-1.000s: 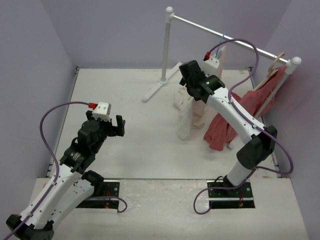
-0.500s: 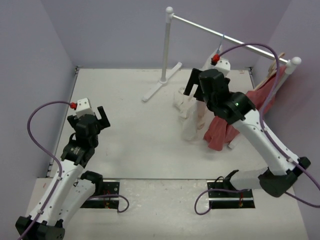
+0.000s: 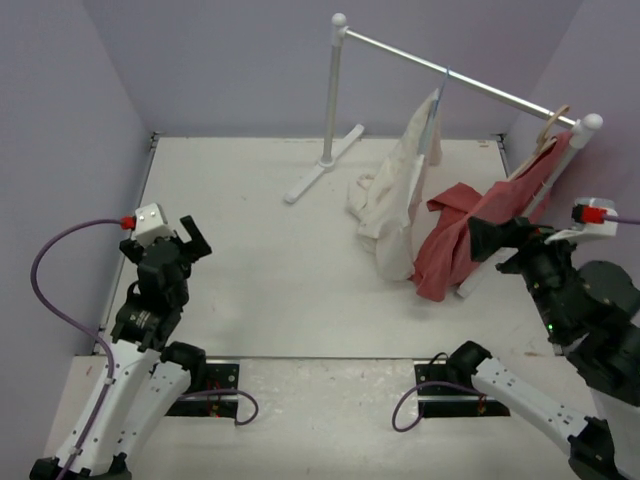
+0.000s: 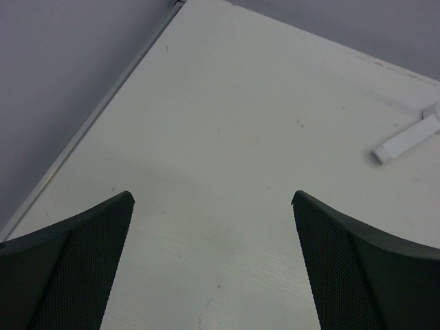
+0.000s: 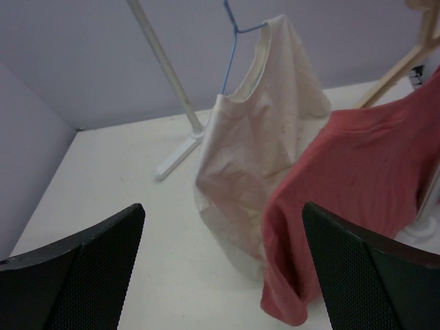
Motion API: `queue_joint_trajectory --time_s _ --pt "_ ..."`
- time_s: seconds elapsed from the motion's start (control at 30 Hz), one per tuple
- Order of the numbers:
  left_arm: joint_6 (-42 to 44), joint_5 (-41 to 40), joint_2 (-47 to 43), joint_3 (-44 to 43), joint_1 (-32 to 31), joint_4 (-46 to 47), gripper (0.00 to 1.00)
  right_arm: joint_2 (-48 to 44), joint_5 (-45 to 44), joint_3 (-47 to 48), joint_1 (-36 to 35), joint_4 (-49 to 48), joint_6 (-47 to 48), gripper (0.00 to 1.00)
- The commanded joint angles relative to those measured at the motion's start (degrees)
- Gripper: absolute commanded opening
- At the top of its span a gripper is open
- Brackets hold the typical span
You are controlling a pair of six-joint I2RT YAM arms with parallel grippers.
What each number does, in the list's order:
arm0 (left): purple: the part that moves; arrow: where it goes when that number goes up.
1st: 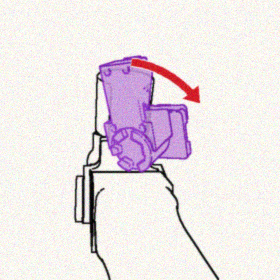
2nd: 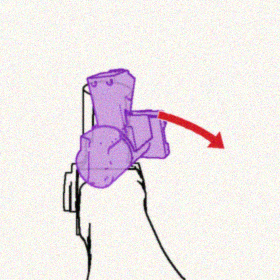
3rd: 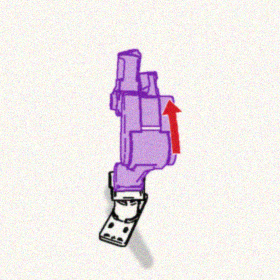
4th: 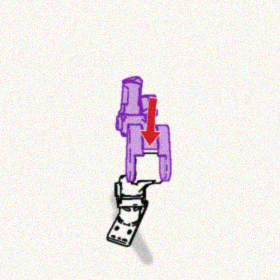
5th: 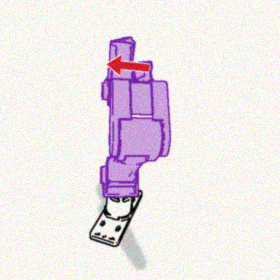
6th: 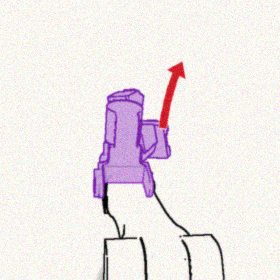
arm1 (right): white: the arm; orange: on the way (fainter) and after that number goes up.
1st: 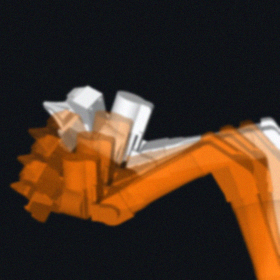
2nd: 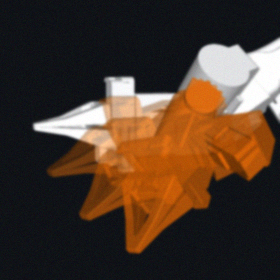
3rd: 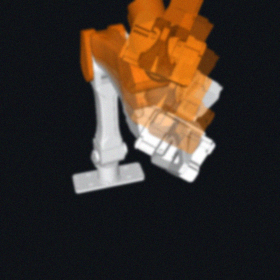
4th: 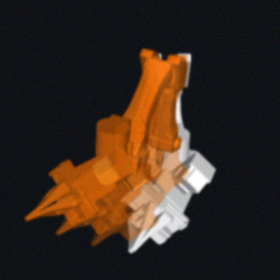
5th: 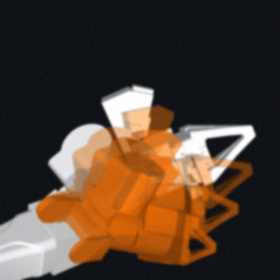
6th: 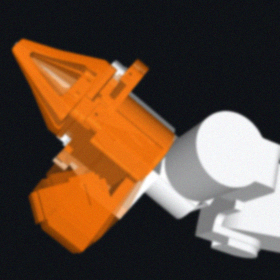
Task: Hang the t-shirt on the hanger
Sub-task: Reset both arms
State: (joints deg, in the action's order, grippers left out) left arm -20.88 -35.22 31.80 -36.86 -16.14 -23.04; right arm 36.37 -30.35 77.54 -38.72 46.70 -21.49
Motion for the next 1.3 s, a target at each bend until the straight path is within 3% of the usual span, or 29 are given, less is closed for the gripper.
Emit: queue_joint_trajectory --time_s 0.0,0.17,0.53,1.27 --pt "1.4 1.7 -3.9 0.1 0.4 -0.6 1.00 -5.3 -6.3 -0.9 -0.1 7.1 4.5 0.99" --pt "2.8 6.2 -7.7 1.5 0.3 -0.5 1.00 -9.1 -11.6 -0.7 -0.1 16.4 0.8 0.99" --pt "3.4 4.7 -9.5 1.1 -0.2 -0.7 1.00 -17.2 -10.4 -15.8 -0.1 11.8 -0.8 0.99" --pt "4.8 5.4 -13.6 1.7 -1.5 -0.7 1.00 -20.4 -11.0 -17.5 -0.1 11.0 -1.0 0.99"
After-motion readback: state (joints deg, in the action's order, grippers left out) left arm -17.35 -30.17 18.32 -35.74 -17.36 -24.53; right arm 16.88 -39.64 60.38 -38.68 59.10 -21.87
